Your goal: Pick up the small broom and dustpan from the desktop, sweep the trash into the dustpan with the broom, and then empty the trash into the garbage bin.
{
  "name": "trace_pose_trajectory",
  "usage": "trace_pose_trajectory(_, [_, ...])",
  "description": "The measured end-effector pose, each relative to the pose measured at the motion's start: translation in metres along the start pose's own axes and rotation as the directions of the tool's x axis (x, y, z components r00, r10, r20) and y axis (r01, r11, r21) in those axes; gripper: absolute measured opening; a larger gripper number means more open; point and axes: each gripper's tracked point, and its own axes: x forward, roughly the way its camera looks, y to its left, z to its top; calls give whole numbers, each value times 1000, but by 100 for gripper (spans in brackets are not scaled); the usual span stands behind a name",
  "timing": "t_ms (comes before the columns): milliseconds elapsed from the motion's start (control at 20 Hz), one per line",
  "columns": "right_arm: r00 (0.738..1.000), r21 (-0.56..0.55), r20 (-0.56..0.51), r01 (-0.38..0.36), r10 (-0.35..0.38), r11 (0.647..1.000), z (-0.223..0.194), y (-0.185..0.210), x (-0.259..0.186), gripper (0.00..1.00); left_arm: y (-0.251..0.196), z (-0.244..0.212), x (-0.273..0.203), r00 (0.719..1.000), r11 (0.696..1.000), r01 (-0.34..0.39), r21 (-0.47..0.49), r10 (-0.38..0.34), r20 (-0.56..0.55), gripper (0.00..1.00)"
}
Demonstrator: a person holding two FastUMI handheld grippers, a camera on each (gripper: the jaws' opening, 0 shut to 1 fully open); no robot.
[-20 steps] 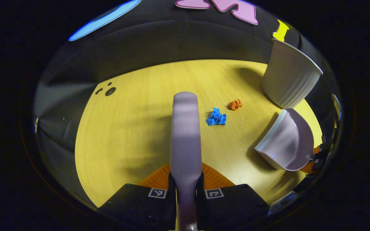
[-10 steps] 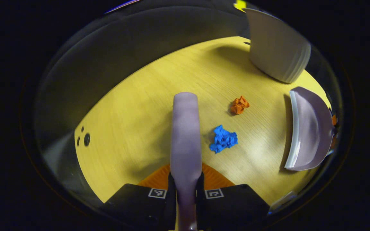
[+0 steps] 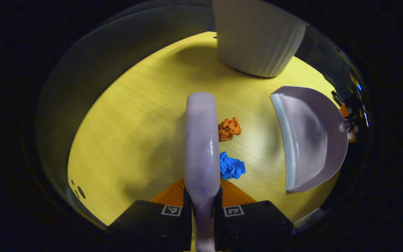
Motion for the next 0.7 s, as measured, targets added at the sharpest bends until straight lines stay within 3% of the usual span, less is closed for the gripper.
trace_pose_trajectory(150, [1000, -11, 1, 1, -1, 1000, -2, -3, 1, 36, -35, 0, 1, 997, 997, 75, 22, -74, -27, 31])
trace_pose_trajectory(200, [1000, -13, 3, 2, -2, 1000, -2, -3, 2, 36, -49, 0, 0, 993, 994, 110, 9, -109, -39, 27])
trace_pose_trajectory(350, [1000, -18, 17, 4, -4, 1000, -1, -3, 4, 41, -103, 0, -8, 972, 975, 224, -2, -224, -76, 31])
trace_pose_trajectory(450, [1000, -11, 24, 7, -7, 1000, -1, -3, 4, 32, -123, 0, -9, 961, 964, 264, 12, -262, -88, 31])
trace_pose_trajectory(500, [1000, -4, 30, 9, -9, 1000, -1, -2, 4, 36, -135, 2, -10, 955, 958, 287, 1, -286, -86, 31])
trace_pose_trajectory(600, [999, 5, 40, 15, -15, 1000, -1, -2, 5, 36, -155, 5, -13, 947, 949, 312, -32, -314, -66, 29])
trace_pose_trajectory(700, [999, 26, 43, 12, -13, 1000, -2, 1, 6, 41, -157, 9, -15, 958, 956, 285, -64, -287, -25, 29])
